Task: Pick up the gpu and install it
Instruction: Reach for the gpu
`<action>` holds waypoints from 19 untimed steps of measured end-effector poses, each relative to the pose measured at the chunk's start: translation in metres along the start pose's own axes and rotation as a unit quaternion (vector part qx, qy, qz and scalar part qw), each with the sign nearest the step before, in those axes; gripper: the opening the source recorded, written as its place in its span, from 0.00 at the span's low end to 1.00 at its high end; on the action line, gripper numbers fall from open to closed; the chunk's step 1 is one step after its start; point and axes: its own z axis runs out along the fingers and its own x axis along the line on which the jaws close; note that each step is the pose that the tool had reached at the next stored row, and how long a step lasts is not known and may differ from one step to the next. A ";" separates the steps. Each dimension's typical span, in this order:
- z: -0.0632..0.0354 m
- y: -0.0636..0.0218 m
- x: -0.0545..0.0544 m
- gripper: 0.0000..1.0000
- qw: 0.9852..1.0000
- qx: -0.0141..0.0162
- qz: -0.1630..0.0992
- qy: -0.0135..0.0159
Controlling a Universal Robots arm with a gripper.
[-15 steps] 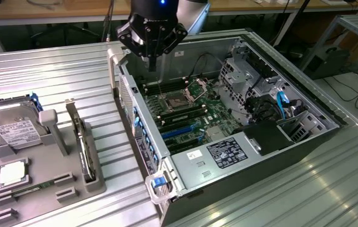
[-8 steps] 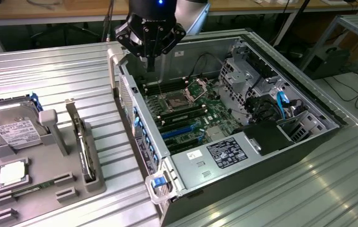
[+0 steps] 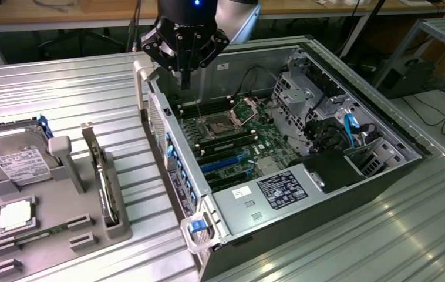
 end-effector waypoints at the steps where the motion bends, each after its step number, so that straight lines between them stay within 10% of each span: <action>1: 0.0000 0.0000 0.000 0.11 1.000 0.000 0.000 0.000; 19: -0.0002 -0.0010 0.008 0.11 1.000 0.000 0.000 0.000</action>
